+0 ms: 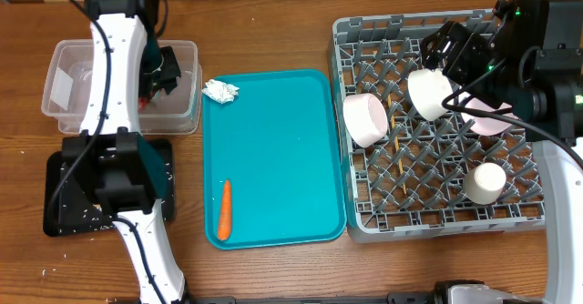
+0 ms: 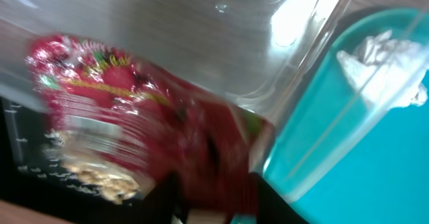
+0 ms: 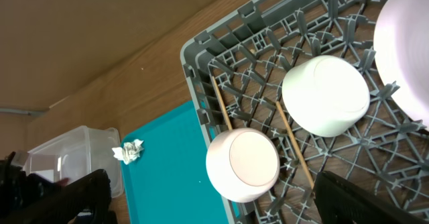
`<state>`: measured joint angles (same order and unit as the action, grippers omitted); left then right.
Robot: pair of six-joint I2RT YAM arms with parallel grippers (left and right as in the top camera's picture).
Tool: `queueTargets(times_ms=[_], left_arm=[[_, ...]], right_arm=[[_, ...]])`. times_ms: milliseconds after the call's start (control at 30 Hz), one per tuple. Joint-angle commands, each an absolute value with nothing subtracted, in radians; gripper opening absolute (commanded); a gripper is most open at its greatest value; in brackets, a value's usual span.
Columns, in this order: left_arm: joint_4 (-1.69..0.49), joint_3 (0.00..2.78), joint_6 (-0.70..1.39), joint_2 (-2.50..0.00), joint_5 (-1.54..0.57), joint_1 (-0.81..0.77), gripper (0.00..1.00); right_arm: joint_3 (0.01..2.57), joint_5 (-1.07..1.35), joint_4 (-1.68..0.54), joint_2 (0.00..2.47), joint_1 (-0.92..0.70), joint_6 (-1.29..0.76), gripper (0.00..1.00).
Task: Sort waste into correct bins and load items into the dishwasher
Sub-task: 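Release the wrapper into the container and lift the left gripper away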
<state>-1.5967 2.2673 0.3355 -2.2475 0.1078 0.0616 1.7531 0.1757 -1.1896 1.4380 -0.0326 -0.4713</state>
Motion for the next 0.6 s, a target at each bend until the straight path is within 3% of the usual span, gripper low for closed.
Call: queueTargets(times_ms=[0, 67, 100, 133, 433, 567], left_arm=[[-1.591, 2.329, 0.314, -2.210, -0.022, 0.059, 0.57], [-1.605, 2.391, 0.289, -2.210, -0.036, 0.043, 0.75], [-1.613, 2.428, 0.281, -2.210, -0.033, 0.027, 0.96], [-1.617, 2.453, 0.272, -2.210, -0.031, 0.013, 1.00], [-1.537, 2.445, 0.097, -2.226, -0.092, -0.278, 1.00], [-1.509, 2.397, 0.174, -2.268, 0.219, -0.388, 0.91]], right_arm=[[1.761, 0.176, -1.185, 1.436, -0.028, -0.467, 1.00], [1.761, 0.176, -1.185, 1.436, -0.028, -0.467, 1.00], [1.761, 0.176, -1.185, 1.436, -0.028, -0.467, 1.00], [1.761, 0.176, -1.185, 1.436, -0.028, -0.467, 1.00], [1.761, 0.176, -1.185, 1.436, -0.028, -0.467, 1.00], [1.761, 0.176, -1.185, 1.436, -0.028, -0.467, 1.00]])
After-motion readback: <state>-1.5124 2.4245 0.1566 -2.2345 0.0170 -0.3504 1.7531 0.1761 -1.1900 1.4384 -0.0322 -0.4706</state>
